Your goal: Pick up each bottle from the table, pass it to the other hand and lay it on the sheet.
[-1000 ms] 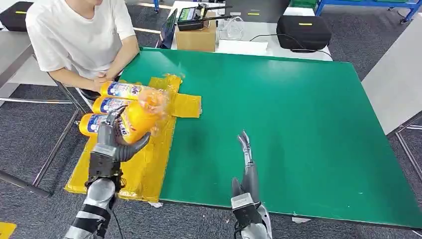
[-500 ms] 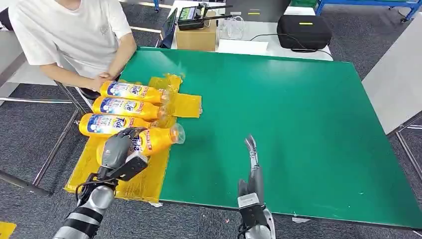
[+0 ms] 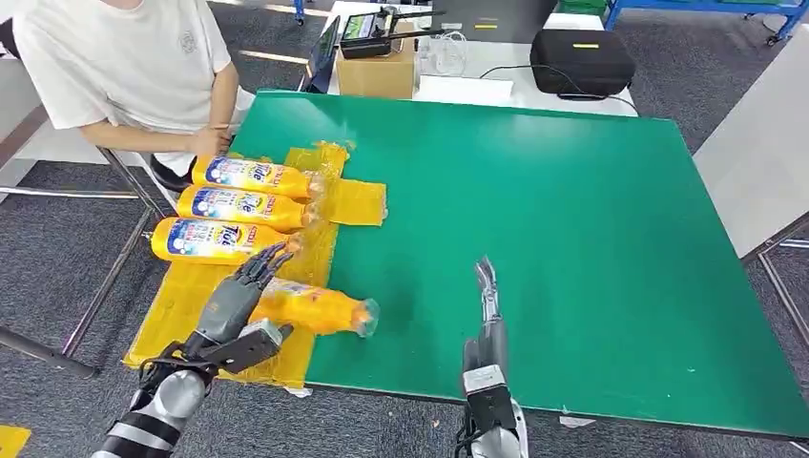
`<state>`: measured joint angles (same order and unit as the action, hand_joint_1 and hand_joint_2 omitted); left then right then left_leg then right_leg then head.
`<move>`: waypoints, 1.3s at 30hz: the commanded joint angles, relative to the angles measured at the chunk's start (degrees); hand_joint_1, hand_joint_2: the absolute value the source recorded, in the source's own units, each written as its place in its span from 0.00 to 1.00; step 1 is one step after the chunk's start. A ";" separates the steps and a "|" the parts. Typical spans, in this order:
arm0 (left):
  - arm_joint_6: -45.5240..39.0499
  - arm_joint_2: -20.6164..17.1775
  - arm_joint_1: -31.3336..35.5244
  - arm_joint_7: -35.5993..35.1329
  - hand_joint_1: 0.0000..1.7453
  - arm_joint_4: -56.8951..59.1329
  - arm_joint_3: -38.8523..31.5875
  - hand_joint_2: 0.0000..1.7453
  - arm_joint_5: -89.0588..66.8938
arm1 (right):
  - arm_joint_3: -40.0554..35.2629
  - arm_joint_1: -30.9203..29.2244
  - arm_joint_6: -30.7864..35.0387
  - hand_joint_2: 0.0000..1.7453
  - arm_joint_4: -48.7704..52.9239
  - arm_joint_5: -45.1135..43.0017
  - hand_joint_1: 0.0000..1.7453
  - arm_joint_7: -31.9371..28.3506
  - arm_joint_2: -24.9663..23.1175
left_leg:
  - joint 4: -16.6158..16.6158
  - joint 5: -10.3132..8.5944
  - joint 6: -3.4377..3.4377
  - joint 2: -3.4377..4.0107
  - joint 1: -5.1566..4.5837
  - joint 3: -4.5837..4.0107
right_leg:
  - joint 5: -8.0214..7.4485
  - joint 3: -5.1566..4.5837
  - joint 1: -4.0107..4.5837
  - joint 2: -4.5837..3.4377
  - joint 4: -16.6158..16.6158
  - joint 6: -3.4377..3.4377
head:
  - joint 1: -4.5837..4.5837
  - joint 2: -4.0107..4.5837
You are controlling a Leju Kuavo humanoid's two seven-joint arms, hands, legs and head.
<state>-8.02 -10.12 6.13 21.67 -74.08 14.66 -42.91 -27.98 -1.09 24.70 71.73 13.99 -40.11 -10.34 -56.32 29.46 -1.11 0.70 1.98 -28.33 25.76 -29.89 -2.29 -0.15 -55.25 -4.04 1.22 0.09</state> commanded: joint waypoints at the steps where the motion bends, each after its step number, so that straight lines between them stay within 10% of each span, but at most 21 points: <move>1: 3.46 -6.06 4.12 -3.59 0.00 12.37 10.29 1.00 -11.06 | -0.08 -3.29 -0.26 0.00 -3.69 -0.85 0.00 0.11 0.68 | 0.22 -0.02 0.16 -0.04 0.01 0.30 | 0.00 0.27 0.06 0.00 0.18 0.28 | 0.02 0.00; 19: 17.01 -16.39 -3.00 5.57 0.00 -5.48 11.49 1.00 8.39 | -1.48 -5.64 1.35 0.00 -4.97 -1.65 0.00 0.11 1.80 | 0.15 0.01 0.11 0.05 0.02 0.63 | -0.03 0.67 0.05 -0.07 0.07 0.22 | 0.02 0.00; 27: 20.32 -10.55 -6.76 12.30 0.00 -17.38 7.15 1.00 22.07 | -2.46 -6.32 1.24 0.00 -5.16 -1.91 0.00 0.11 1.55 | 0.07 0.02 0.20 -0.18 0.05 0.51 | 0.03 0.62 0.08 0.16 0.10 0.21 | 0.00 0.00; 35: 14.60 7.84 -3.41 11.49 0.00 -21.54 0.27 1.00 36.05 | -1.63 -4.19 2.77 0.00 -3.61 -0.21 0.00 0.11 1.52 | 0.11 -0.05 0.20 -0.46 0.00 0.42 | 0.02 0.61 0.05 0.44 0.20 0.21 | 0.00 0.00; 39: 12.79 10.58 -1.67 10.03 0.00 -22.66 -0.38 1.00 40.32 | -1.25 -3.63 3.04 0.00 -2.88 0.46 0.00 0.11 1.35 | 0.05 -0.02 0.20 -0.45 0.03 0.38 | 0.03 0.56 0.09 0.42 0.16 0.24 | 0.02 0.00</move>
<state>6.60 -10.81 0.62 33.66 -94.27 18.69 -7.84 -29.05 -4.46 27.15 69.63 13.64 -40.11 -10.27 -56.29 29.46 -1.11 0.52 1.96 -27.89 25.78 -29.43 -2.30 0.03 -55.21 -4.02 1.24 0.09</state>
